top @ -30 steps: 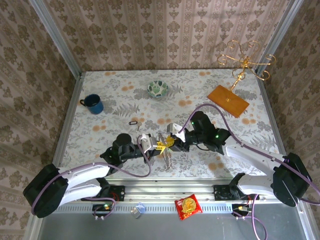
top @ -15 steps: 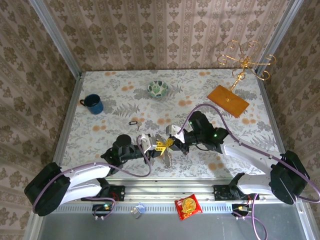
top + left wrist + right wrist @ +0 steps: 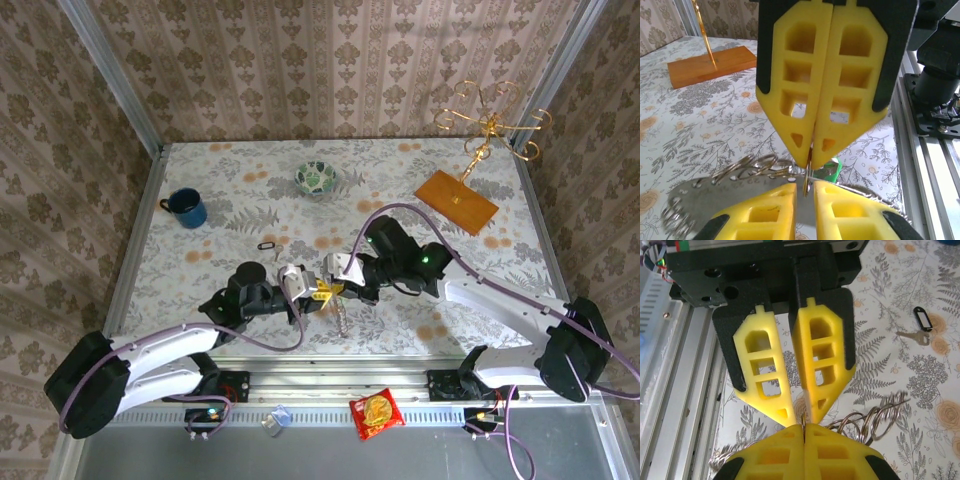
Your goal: Put the keys on the keyring
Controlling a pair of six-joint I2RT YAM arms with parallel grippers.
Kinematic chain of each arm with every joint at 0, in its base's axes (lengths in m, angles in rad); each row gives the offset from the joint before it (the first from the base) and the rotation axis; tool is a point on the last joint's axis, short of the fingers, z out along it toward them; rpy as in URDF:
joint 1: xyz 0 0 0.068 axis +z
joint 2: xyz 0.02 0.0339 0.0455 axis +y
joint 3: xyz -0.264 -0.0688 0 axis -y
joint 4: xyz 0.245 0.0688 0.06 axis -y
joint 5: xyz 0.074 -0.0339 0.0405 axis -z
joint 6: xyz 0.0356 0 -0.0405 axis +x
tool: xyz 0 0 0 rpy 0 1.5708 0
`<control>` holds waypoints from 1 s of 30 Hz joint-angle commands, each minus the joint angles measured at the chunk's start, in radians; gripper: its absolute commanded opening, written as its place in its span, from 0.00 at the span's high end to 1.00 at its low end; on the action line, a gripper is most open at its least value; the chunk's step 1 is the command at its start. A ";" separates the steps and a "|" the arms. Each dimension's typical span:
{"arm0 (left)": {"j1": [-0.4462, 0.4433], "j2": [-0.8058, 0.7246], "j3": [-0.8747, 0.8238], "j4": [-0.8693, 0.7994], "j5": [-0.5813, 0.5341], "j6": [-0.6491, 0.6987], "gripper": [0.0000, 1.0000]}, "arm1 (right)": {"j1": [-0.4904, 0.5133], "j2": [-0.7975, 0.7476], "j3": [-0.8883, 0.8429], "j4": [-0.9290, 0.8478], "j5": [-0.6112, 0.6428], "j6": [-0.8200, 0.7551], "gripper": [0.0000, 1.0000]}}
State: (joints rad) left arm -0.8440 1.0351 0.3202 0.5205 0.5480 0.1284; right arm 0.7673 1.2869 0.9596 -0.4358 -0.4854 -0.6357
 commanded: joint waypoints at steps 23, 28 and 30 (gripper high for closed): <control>-0.002 0.042 -0.003 0.083 0.055 0.003 1.00 | -0.057 -0.174 -0.172 0.136 -0.001 0.244 0.71; -0.004 0.043 -0.004 0.090 0.058 0.005 1.00 | -0.057 -0.190 -0.245 0.200 0.006 0.292 0.71; -0.005 0.040 -0.004 0.089 0.057 0.005 1.00 | -0.057 -0.178 -0.253 0.217 0.002 0.298 0.71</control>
State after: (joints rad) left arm -0.8440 1.0805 0.3206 0.5488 0.5838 0.1501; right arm 0.7097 1.1107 0.7223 -0.2810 -0.4770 -0.3870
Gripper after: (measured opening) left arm 0.053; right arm 0.296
